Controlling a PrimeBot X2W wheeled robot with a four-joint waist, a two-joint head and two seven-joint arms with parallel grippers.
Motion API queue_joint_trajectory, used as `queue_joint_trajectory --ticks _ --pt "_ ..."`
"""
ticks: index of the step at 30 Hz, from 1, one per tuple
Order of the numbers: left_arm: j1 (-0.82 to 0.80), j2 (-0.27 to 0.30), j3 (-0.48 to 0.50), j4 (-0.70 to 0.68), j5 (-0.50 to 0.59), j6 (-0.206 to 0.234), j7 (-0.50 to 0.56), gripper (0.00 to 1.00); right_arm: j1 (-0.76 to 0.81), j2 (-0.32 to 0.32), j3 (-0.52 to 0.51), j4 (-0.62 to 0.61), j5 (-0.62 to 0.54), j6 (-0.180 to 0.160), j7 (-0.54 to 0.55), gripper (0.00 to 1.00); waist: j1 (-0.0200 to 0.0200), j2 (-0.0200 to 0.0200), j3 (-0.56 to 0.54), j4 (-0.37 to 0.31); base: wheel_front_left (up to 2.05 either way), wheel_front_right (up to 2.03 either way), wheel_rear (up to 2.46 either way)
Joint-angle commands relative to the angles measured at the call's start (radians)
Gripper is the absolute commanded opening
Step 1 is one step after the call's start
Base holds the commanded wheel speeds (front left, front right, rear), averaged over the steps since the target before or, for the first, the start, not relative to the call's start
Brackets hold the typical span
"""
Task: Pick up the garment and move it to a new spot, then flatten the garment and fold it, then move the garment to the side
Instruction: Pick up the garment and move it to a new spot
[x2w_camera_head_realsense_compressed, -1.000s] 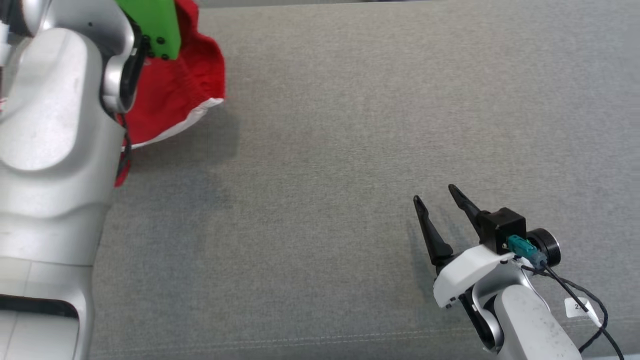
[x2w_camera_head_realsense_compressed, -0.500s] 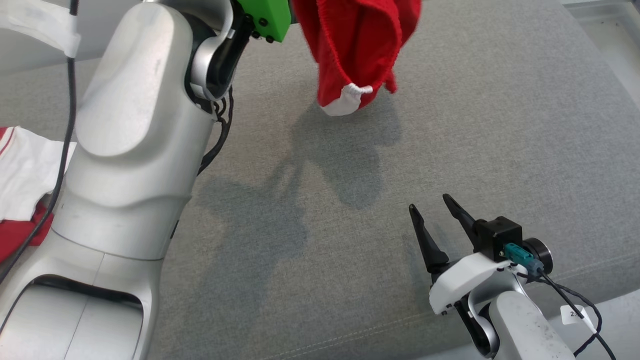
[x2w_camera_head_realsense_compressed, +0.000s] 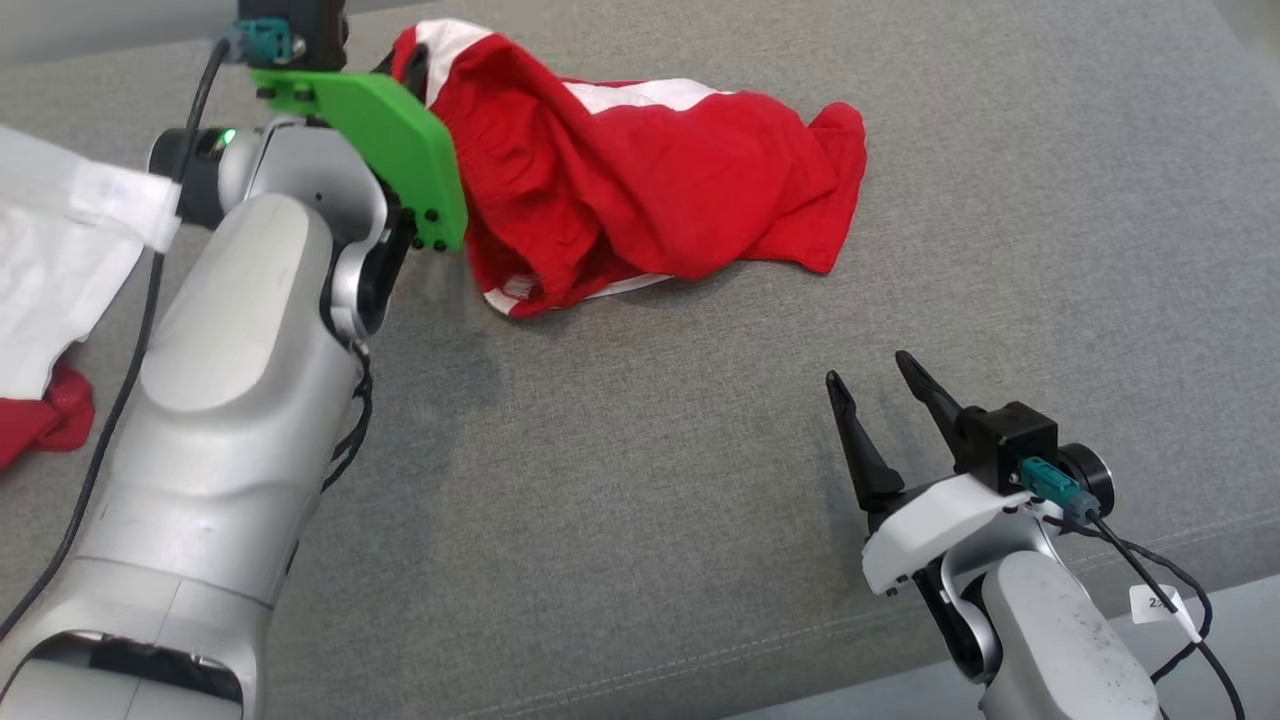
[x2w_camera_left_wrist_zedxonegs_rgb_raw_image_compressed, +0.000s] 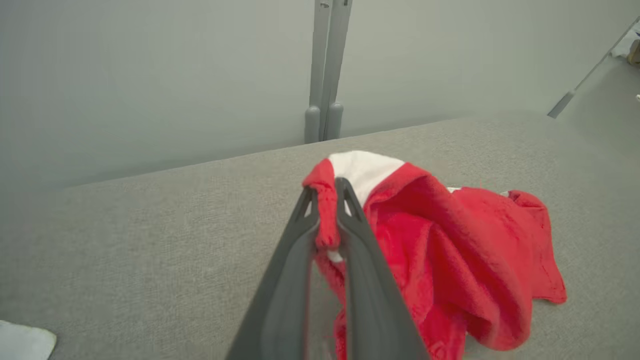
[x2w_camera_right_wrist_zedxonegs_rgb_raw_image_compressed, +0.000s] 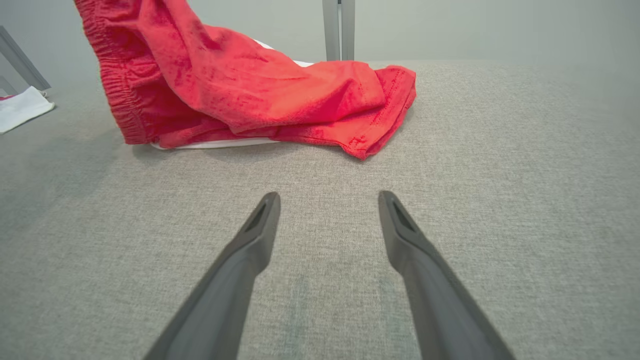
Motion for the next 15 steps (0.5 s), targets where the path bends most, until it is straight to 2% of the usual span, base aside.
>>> queue_joint_trajectory --ticks 1,6,15 --pt "0.020 0.016 0.003 0.011 0.008 0.006 -0.016 0.00 -0.008 -0.001 0.002 0.000 -0.007 -0.001 -0.007 1.00 0.0001 -0.0001 0.011 0.013 0.00 0.00 0.00" --pt "0.070 0.047 -0.003 0.076 0.020 0.015 -0.048 0.00 -0.006 -0.002 0.006 0.001 -0.017 -0.001 -0.001 1.00 0.0001 -0.0001 0.012 0.023 0.00 0.00 0.00" --pt "0.151 0.051 -0.034 0.153 0.014 -0.003 -0.041 0.00 0.018 -0.001 -0.010 -0.005 -0.035 -0.001 0.015 1.00 0.0001 -0.0001 -0.019 0.057 0.00 0.00 0.00"
